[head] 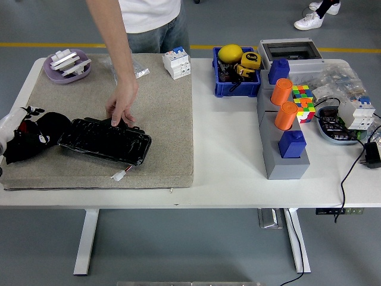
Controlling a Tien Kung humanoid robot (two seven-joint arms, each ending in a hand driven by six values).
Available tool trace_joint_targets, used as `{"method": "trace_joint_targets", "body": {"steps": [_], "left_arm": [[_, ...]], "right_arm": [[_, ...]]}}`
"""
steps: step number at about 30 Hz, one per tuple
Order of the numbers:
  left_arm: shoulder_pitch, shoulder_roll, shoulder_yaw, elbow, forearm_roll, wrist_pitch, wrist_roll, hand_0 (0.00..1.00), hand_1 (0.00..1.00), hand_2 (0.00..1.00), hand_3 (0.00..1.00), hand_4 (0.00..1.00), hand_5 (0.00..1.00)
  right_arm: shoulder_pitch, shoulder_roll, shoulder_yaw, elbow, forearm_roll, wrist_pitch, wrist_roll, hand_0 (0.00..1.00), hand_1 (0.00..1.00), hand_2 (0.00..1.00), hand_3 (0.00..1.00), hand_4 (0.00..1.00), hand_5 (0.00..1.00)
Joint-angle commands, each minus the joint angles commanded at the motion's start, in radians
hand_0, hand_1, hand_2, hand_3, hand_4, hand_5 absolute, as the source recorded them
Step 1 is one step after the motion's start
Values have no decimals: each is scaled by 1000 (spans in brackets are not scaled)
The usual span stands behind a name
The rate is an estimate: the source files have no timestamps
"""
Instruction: Pick the rag up,wipe the panel,place it on the desk
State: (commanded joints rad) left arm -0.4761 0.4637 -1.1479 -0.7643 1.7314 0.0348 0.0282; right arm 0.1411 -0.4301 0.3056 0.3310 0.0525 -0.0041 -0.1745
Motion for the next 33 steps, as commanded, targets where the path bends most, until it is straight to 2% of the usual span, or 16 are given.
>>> {"method": "trace_joint_targets", "body": {"steps": [2,5,6,11,12,17,18,23,24,29,30,33], "left_arm": [[0,-1,6,7,-10,21,-3,532,707,766,700,773,158],[1,-1,14,17,-17,30,2,532,707,766,700,773,158],[2,-1,15,19,-16,33,4,393,555,703,638,593,144],[5,-9,20,25,-11,50,13,393,555,703,638,593,144],[5,-11,22,28,-11,55,14,369,467,639,587,430,98],[8,-16,35,33,-11,78,15,369,467,639,587,430,98],[8,-16,37,35,-12,85,15,324,396,584,564,358,76],[6,-20,44,44,-14,119,12,324,396,584,564,358,76],[6,-20,45,46,-11,125,12,262,302,548,540,224,2],[10,-24,46,49,-4,148,12,262,302,548,540,224,2],[12,-24,45,48,-3,152,11,245,240,541,539,139,2],[22,-28,24,35,14,171,7,245,240,541,539,139,2]], "right_arm": [[-1,-1,-1,0,2,-1,0,786,488,685,629,998,525],[-2,-2,0,-1,2,-3,1,786,488,685,629,998,525],[-2,-3,-1,-1,2,-3,1,786,489,685,630,998,525],[-4,-2,-3,-2,4,-4,1,786,489,685,630,998,525],[-3,-2,-3,-1,2,-5,2,786,489,685,631,998,524],[-3,-3,-2,-1,1,-5,2,786,489,685,631,998,524],[-3,-3,-4,-1,2,-5,2,786,489,685,630,998,523],[-4,-3,-2,-1,2,-4,1,786,489,685,630,998,523],[-4,-3,-1,-1,2,-5,2,787,489,685,630,998,522],[-4,-3,3,-1,1,-4,2,787,489,685,630,998,522],[-5,-2,2,-2,3,-4,2,787,489,685,630,998,522],[-5,-1,-1,-2,7,-2,2,787,489,685,630,998,522]]}}
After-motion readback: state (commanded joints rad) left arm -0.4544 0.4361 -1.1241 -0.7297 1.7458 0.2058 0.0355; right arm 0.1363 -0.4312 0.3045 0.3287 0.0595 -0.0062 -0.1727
